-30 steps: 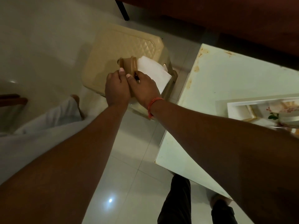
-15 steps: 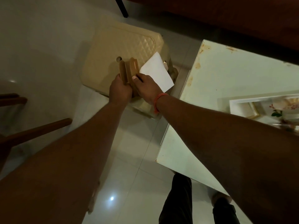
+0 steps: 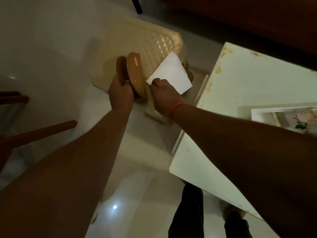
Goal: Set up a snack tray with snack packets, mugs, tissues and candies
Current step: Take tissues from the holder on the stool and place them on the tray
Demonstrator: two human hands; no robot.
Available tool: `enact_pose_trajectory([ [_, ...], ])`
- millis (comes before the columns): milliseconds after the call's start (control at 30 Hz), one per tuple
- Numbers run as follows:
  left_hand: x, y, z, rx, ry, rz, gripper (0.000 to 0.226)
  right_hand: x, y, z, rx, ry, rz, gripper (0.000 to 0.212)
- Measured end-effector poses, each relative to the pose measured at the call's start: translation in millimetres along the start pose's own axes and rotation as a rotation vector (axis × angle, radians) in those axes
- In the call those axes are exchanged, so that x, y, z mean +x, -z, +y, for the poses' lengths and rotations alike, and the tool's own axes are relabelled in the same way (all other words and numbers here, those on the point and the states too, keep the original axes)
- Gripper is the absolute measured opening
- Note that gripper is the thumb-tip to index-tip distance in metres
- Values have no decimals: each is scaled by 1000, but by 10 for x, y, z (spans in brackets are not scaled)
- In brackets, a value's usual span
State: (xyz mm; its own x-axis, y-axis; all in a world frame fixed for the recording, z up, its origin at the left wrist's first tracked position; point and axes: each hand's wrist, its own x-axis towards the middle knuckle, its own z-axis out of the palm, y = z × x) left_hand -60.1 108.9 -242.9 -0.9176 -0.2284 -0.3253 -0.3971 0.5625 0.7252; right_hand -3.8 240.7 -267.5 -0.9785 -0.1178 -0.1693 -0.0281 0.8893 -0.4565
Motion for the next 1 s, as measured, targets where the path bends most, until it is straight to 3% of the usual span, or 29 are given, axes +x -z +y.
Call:
enact_pose_trajectory([
  [233,49,87,-23,-95,11,-66,32,188,34,-36,-67,-94,54,39],
  [533,65,90,-144,-39,4,-148,31,415,178,27,-52,-59,2,29],
  [900,-391,-258,-38,6,-90,-232,20,-215,202,455,134,-49,268,28],
  [1000,-733,-521,85,39,-138,-274,21,-608,353,698,275,-146,315,24],
])
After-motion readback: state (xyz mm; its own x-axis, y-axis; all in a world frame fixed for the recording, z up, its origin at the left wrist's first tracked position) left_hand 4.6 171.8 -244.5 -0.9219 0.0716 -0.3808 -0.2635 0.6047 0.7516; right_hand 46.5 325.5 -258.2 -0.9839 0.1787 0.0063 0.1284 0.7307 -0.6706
